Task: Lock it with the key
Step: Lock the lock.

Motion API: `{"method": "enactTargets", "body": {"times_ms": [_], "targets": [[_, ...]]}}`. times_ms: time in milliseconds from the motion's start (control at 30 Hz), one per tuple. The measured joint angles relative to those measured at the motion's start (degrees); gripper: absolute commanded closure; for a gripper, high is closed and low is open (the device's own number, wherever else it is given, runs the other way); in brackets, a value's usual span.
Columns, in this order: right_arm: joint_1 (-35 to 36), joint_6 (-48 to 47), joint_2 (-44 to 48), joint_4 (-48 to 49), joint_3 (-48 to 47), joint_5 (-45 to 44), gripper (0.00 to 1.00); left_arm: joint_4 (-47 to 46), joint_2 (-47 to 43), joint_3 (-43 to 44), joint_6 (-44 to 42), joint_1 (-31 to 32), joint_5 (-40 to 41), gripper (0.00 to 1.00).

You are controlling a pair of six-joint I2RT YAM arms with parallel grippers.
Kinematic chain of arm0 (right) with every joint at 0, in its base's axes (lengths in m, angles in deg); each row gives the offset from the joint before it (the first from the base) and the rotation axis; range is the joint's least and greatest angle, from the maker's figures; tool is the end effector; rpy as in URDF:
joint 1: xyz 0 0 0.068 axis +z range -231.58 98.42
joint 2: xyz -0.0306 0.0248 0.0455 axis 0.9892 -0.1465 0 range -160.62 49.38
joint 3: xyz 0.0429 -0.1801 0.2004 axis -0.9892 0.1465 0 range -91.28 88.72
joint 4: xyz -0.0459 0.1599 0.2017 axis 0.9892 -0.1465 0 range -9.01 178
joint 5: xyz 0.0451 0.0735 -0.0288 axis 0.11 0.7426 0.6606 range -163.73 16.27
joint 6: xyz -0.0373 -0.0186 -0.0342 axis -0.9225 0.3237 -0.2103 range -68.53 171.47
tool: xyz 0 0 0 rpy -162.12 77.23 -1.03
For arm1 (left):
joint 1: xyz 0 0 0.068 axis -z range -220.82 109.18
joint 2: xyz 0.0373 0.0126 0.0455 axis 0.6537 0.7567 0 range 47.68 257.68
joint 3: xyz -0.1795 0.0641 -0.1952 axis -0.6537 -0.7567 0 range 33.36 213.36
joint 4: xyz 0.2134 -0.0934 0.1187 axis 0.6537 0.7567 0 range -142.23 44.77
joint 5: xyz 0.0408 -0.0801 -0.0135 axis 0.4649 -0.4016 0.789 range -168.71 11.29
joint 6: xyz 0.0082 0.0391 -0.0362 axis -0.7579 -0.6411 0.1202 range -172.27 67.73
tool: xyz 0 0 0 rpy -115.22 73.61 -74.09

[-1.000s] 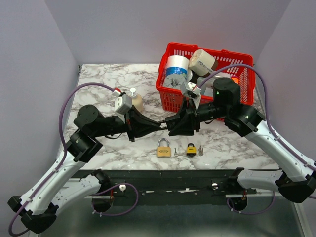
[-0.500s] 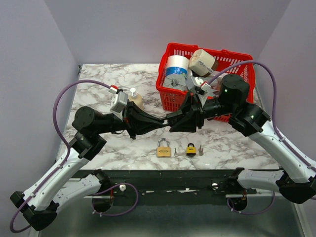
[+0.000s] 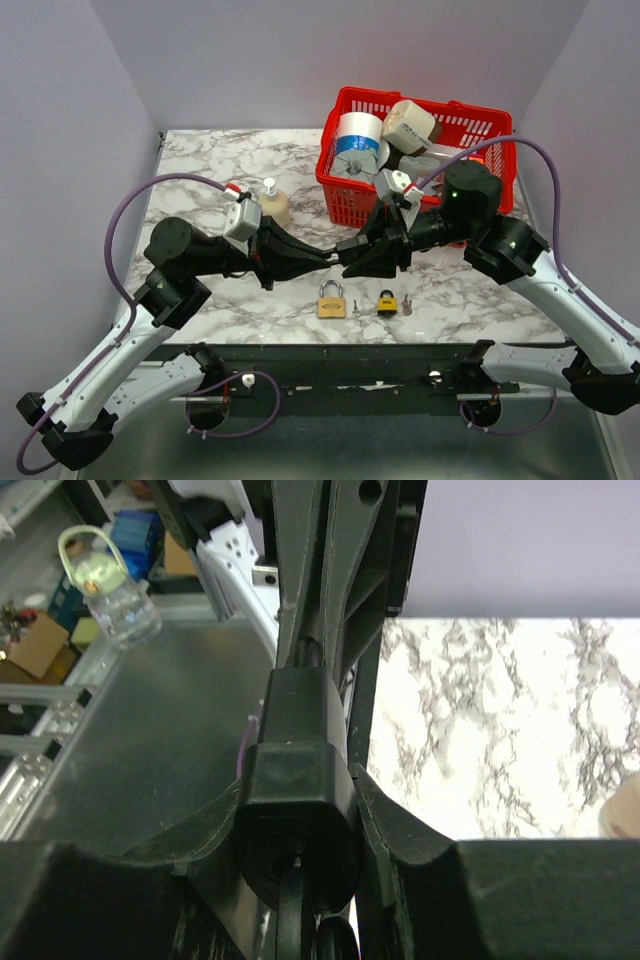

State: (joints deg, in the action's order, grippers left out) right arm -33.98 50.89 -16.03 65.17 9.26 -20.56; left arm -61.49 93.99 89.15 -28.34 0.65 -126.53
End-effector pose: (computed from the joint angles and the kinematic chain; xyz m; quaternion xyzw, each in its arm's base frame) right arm 0.1323 0.1872 0.4567 -0.5430 0.5008 0.5437 0.3983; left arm 0.1039 -0.1272 0.4354 0.4068 0.4760 -0.6001 0.4978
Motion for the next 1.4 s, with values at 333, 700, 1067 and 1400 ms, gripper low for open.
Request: {"method": "enactTargets", "body": {"times_ms": [333,700,1067,1400], "targets": [[3.76,-5.49,-0.68,-9.99,4.09,-5.77,0.42,22.32,-2.25,0.02,-13.94,0.02,0.57,1.0],[4.83,-10.03,-2.86,-12.87,6.1,-8.28,0.69,29.7,-0.55,0.02,-20.15,0.28,0.81,1.0],[4.98,-13.42,-3.85,-13.7,6.08,-8.66,0.5,32.46,-0.31,0.7,-23.76,0.09,1.07,1.0],[5.09,-13.66,-4.09,-15.93,5.9,-9.05,0.59,38.77,0.11,2.95,-30.51,-0.33,0.81,1.0]]}}
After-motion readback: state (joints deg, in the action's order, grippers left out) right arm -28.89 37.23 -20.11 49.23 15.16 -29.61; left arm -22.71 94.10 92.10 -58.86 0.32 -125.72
